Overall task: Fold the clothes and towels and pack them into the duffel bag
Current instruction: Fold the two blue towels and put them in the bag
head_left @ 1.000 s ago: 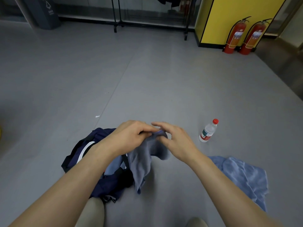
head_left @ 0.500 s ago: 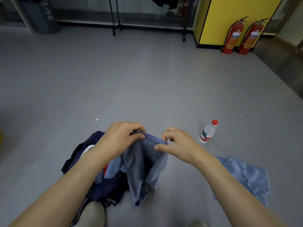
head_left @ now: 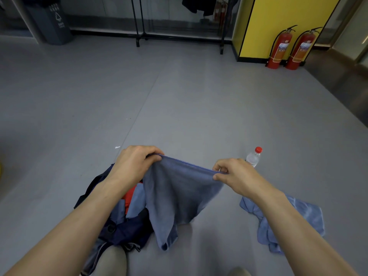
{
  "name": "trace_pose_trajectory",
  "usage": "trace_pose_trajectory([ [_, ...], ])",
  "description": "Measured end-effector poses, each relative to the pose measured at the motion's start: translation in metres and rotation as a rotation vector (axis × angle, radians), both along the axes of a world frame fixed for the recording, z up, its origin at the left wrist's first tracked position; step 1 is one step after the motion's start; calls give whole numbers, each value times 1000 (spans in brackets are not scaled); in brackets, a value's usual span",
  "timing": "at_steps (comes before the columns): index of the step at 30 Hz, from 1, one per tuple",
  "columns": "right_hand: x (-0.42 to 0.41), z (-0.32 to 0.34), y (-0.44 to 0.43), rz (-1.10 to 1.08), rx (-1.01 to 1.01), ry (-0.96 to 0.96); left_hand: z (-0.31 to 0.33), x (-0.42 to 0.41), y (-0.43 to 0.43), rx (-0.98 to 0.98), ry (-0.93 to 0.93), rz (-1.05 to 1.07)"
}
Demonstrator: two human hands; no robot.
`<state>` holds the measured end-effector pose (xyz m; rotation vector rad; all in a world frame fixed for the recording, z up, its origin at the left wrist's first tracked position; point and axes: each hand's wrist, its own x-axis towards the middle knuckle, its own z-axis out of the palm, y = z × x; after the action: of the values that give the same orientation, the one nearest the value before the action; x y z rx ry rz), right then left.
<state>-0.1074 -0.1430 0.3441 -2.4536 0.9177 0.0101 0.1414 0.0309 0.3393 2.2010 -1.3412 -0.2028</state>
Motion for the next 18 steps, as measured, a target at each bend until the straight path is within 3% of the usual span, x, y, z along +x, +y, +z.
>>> trace_pose_trajectory([
  [5,-18,-9,-11,-52,-8,63,-3,4,4,-18,-24,44],
  [12,-28,-8,-14,-188,46,-120,-9,7,6,41,-57,21],
  [18,-32,-9,-21,-204,-88,-71,-22,15,9,70,-94,105],
])
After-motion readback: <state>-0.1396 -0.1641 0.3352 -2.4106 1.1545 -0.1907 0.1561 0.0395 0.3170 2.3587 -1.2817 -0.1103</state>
